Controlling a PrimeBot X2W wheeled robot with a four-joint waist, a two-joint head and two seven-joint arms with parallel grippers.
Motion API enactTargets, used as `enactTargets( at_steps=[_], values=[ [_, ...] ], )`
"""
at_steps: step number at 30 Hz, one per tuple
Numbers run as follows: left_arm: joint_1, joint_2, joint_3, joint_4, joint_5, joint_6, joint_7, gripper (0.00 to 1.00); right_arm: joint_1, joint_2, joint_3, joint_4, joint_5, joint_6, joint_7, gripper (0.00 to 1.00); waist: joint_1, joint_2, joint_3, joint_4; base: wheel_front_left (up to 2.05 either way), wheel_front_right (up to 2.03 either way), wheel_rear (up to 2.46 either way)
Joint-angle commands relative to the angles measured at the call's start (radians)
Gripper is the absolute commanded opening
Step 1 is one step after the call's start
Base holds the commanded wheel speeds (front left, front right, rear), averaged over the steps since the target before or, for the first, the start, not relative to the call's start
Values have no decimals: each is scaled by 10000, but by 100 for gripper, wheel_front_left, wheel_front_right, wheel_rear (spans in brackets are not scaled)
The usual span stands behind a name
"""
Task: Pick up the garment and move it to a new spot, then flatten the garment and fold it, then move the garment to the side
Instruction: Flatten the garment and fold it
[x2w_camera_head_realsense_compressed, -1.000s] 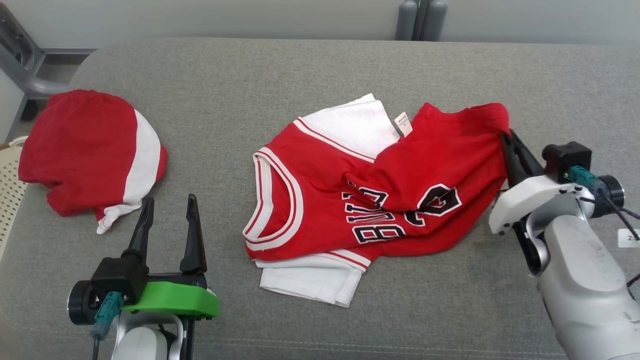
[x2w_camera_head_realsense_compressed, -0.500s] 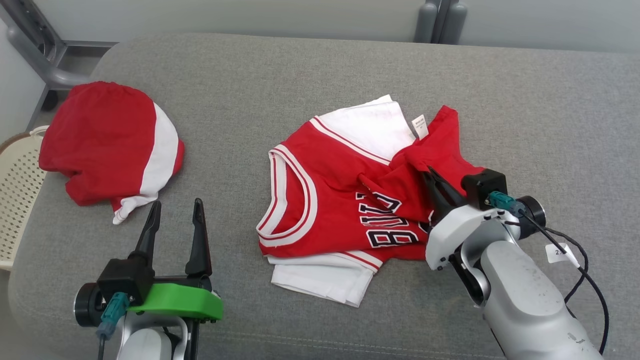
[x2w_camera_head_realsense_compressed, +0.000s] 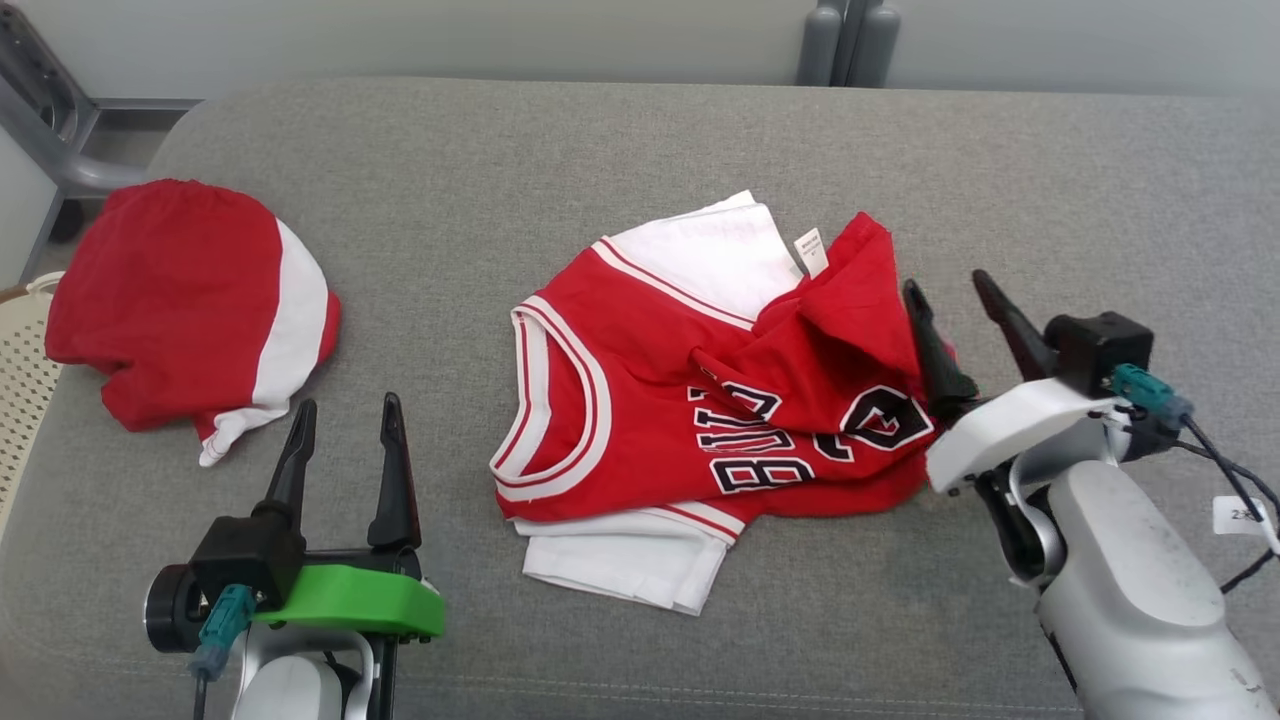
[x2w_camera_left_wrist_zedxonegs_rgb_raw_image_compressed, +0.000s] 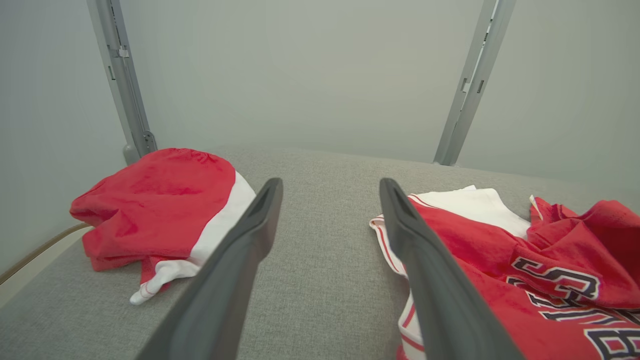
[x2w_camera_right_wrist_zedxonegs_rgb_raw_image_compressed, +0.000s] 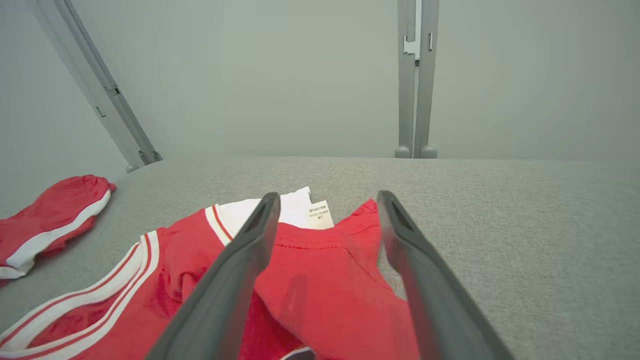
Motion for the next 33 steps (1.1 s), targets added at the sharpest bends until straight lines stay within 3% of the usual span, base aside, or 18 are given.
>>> enactTargets(
  at_steps=[1, 11, 30, 31, 32, 33],
  values=[
    [115, 15, 14, -46, -23, 35, -4, 100, 184, -102, -138, -56, 57, -7, -33, 100, 0, -1, 3, -36, 0, 0, 0],
    [-30, 17, 20, -115, 10, -50, -2, 100, -99, -434, -1253, 995, -100, -5, 1153, 100, 0, -1, 250, -19, 0, 0, 0],
    [-372, 17, -117, -2, -14, -94, -2, 100, -1643, -112, -613, 4373, 465, -5, 1268, 100, 0, -1, 631, 392, 0, 0, 0],
    [-373, 17, -121, -5, -22, -85, -2, 100, -1692, -112, -547, 4464, 518, -5, 1210, 79, 0, -1, 640, 402, 0, 0, 0],
    [-373, 17, -123, -4, -30, -78, -2, 100, -1740, -119, -488, 4548, 554, -5, 1156, 44, 0, -1, 652, 410, 0, 0, 0],
    [-373, 17, -123, -4, -30, -78, -2, 100, -1740, -119, -488, 4548, 554, -5, 1156, 44, 0, -1, 652, 410, 0, 0, 0]
  ],
)
